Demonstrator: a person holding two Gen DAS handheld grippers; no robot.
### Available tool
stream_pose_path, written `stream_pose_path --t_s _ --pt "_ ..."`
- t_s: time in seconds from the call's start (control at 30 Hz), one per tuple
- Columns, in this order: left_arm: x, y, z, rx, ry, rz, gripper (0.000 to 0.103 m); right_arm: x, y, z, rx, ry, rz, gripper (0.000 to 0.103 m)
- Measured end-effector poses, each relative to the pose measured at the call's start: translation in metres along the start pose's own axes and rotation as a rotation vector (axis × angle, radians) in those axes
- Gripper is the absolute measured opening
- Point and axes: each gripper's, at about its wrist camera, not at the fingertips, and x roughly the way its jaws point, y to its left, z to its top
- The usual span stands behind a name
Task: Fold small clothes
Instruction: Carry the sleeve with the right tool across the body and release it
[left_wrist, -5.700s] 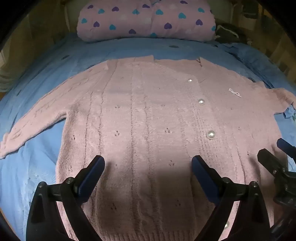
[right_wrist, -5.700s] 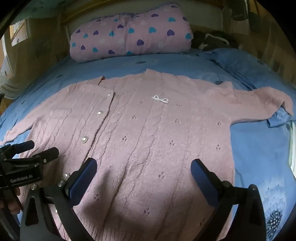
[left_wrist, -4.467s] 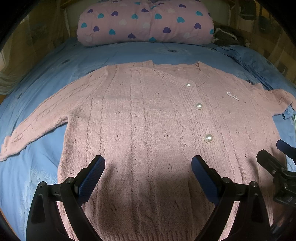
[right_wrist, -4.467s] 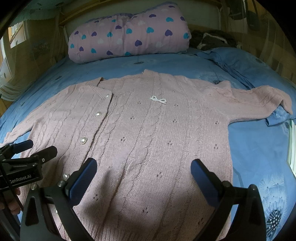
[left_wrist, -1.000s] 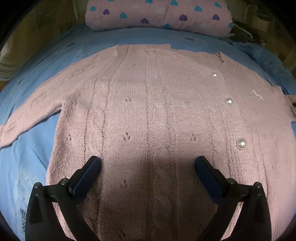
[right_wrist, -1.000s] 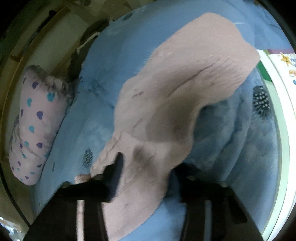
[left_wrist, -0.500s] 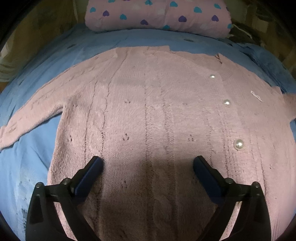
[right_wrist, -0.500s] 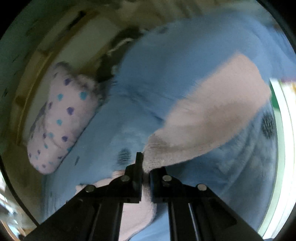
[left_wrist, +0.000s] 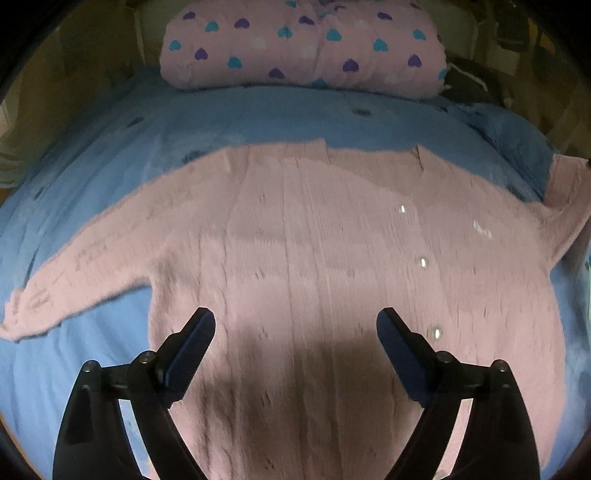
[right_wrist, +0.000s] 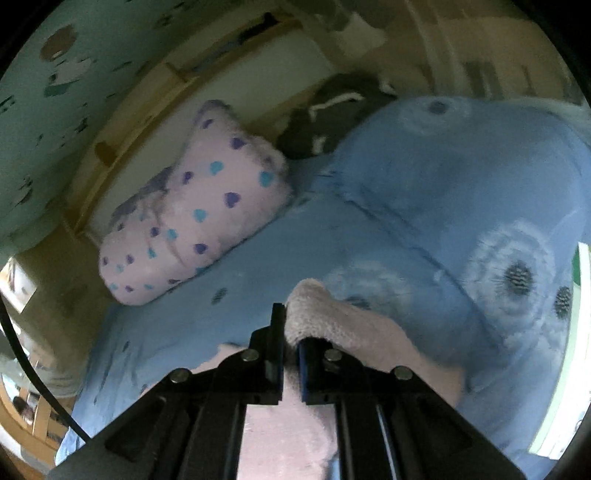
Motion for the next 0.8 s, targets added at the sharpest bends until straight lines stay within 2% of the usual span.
stream_pose_path --t_s 0.13,0.23,0.33,0.5,0.6,0.8 --pt "0.002 0.003 0.015 -0.014 -0.042 0.003 0.086 0.0 0.041 -0.011 -0.065 0.013 0.036 0.006" --pt "0.006 0.012 0.015 -0.025 -0.061 0.014 0.086 0.007 0.074 -0.027 -0.134 0.035 0.062 0.006" --pt "0.011 0.017 0.009 -0.031 -0.04 0.026 0.085 0.022 0.109 -0.052 -0.205 0.074 0.082 0.006" --pt "0.007 0.026 0.005 -0.061 -0.048 0.032 0.085 0.057 0.152 -0.106 -0.284 0.177 0.112 0.006" --pt "0.003 0.025 0.005 -0.058 -0.062 0.035 0.085 0.08 0.167 -0.141 -0.33 0.248 0.11 0.006" --pt "0.005 0.026 0.006 -0.061 -0.057 0.04 0.084 0.119 0.168 -0.191 -0.365 0.362 0.08 0.007"
